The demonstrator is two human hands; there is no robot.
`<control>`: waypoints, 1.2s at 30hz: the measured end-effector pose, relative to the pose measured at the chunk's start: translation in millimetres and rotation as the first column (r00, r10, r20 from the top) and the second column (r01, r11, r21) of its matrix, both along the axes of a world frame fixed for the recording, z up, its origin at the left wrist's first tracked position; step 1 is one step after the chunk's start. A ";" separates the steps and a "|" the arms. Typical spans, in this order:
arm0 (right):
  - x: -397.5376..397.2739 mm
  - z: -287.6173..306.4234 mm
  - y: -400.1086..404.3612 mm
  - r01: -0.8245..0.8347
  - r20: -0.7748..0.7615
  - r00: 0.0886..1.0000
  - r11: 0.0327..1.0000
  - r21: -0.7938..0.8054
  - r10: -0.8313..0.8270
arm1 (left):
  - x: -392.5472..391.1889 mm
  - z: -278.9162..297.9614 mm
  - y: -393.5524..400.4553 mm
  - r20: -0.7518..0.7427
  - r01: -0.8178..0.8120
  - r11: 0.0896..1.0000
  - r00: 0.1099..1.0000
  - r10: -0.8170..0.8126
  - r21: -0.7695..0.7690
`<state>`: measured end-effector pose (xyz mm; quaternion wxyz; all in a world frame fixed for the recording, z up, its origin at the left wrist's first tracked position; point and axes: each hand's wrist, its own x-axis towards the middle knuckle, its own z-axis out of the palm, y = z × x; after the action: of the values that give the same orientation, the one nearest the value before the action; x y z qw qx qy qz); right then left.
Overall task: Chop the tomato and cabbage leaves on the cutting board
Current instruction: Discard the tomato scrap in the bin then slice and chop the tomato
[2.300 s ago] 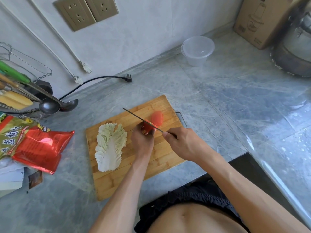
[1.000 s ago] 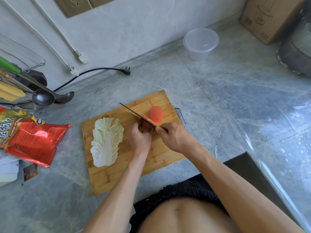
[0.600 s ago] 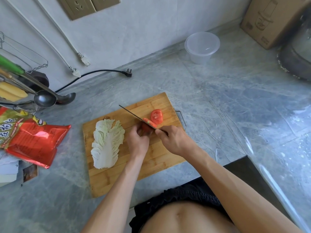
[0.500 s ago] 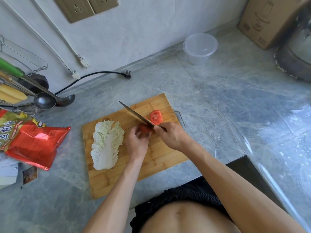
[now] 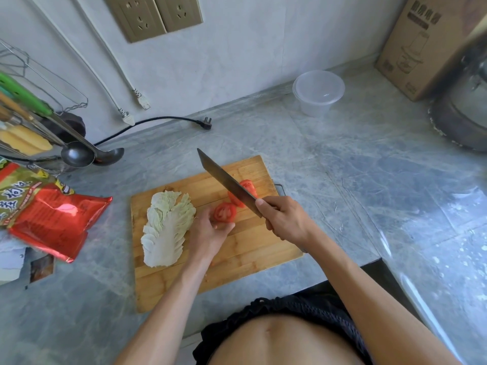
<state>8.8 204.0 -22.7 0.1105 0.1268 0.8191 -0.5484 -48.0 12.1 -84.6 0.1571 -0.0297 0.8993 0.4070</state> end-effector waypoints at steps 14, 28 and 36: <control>13.7 -5.6 29.3 0.222 -0.042 0.975 0.972 0.070 -0.220 | -30.3 19.2 19.0 -0.089 0.141 0.985 0.985 -0.150 -0.102; 32.0 -16.1 31.8 0.265 -0.005 0.964 0.964 0.024 -0.265 | -30.9 23.1 44.9 -0.250 0.163 0.984 0.952 -0.175 -0.070; 59.5 -20.0 30.1 0.328 0.005 0.945 0.945 0.007 -0.328 | 37.3 5.0 54.5 -0.198 0.131 0.985 0.974 -0.108 0.108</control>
<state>68.4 234.1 -42.6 0.0198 0.2635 0.7878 -0.5563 -10.7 66.6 -79.6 0.0958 0.0730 0.8841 0.4514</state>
